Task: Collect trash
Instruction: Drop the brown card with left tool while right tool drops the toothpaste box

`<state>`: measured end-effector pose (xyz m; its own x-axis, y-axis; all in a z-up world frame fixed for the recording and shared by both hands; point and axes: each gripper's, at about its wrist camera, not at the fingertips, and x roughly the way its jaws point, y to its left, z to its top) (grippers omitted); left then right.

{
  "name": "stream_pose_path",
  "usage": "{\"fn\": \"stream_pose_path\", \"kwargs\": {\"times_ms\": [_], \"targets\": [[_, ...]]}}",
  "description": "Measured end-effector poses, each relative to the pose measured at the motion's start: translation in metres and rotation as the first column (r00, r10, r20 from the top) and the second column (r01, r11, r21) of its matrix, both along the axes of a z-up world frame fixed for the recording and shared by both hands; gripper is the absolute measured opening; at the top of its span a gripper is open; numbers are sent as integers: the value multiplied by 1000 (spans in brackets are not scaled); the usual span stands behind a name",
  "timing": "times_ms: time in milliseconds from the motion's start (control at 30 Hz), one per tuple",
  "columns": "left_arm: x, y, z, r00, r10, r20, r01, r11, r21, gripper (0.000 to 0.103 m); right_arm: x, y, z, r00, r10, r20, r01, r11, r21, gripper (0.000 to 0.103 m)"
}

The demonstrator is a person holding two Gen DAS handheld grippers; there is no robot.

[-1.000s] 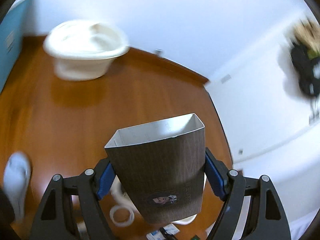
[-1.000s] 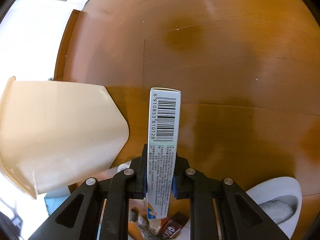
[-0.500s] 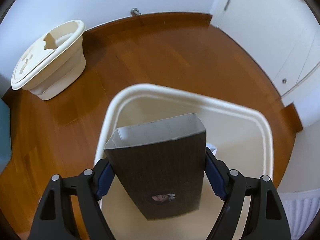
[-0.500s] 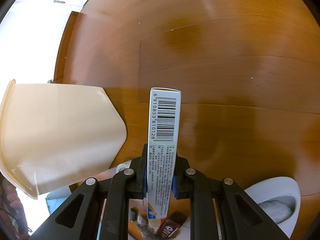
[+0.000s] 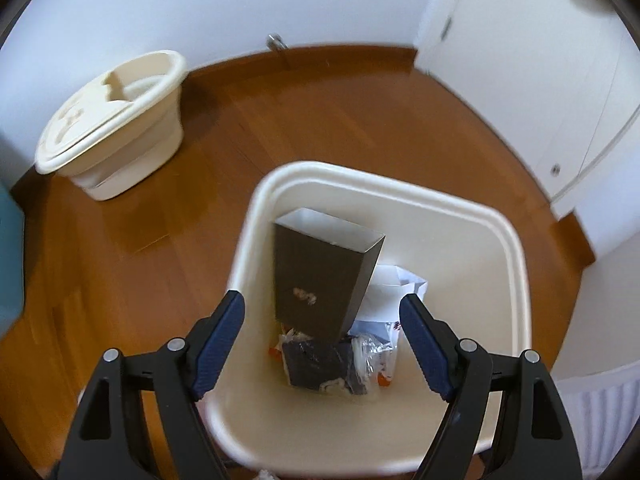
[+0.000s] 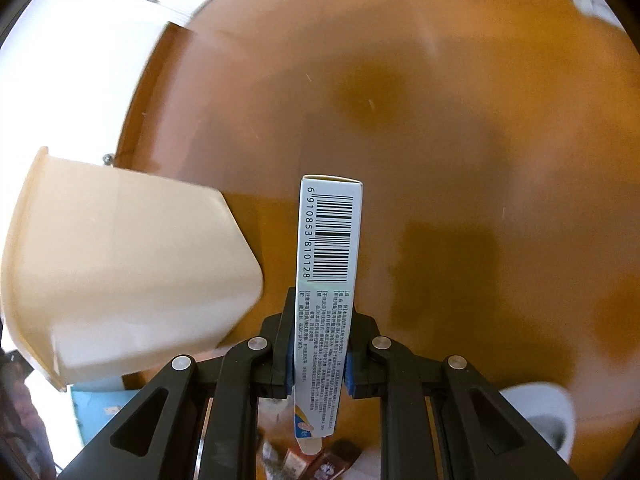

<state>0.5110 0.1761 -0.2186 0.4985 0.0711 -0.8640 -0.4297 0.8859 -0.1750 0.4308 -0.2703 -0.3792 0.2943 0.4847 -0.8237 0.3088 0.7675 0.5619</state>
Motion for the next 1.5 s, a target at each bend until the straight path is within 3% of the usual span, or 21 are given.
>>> {"fn": "stream_pose_path", "kwargs": {"times_ms": [100,167,300,367,433,533,767,800,900,1000,1133,1200,1333,1400,1433,1500], "targets": [[-43,5,14,995,71,76,-71,997,-6,79,19,-4,51,990,18,140,-12,999,-45,18],[-73,6,17,985,129,115,-130,992,-2,79,33,1,99,962,53,269,-34,997,-75,18],[-129,8,-1,962,248,115,-246,969,-27,80,55,29,195,848,165,504,-136,986,-94,19],[-146,8,-24,958,284,50,-283,959,-32,80,63,56,230,785,233,574,-235,969,-73,19],[-155,13,-53,946,322,-44,-324,943,-79,80,70,94,247,737,325,592,-360,931,-64,19],[-163,16,-81,930,348,-116,-360,926,-110,80,75,152,238,685,480,549,-484,862,-149,19],[-173,13,-115,929,316,-191,-323,946,-5,80,78,221,195,633,654,413,-606,751,-261,19],[-176,13,-121,926,316,-205,-320,947,12,80,77,230,191,614,686,390,-627,725,-286,19],[-185,9,-149,915,273,-297,-264,962,72,80,78,253,178,581,750,317,-668,661,-342,19],[-192,-1,-182,888,213,-407,-188,977,99,81,78,274,162,541,802,255,-707,597,-378,19],[-202,-12,-203,868,173,-465,-127,984,128,82,76,284,152,498,845,195,-739,531,-414,19],[-202,-17,-206,867,153,-475,-96,985,141,82,77,288,145,498,853,155,-751,514,-415,19],[-201,-26,-208,871,118,-477,-48,987,156,84,83,291,134,523,843,122,-756,525,-391,25],[-201,-27,-204,873,116,-474,-43,986,162,84,82,285,135,531,838,123,-752,533,-387,50],[-201,-27,-204,874,113,-473,-39,986,165,84,81,284,136,533,837,127,-749,536,-389,57],[-201,-27,-204,874,110,-473,-34,985,167,84,79,280,142,537,827,164,-743,556,-372,62]]}}
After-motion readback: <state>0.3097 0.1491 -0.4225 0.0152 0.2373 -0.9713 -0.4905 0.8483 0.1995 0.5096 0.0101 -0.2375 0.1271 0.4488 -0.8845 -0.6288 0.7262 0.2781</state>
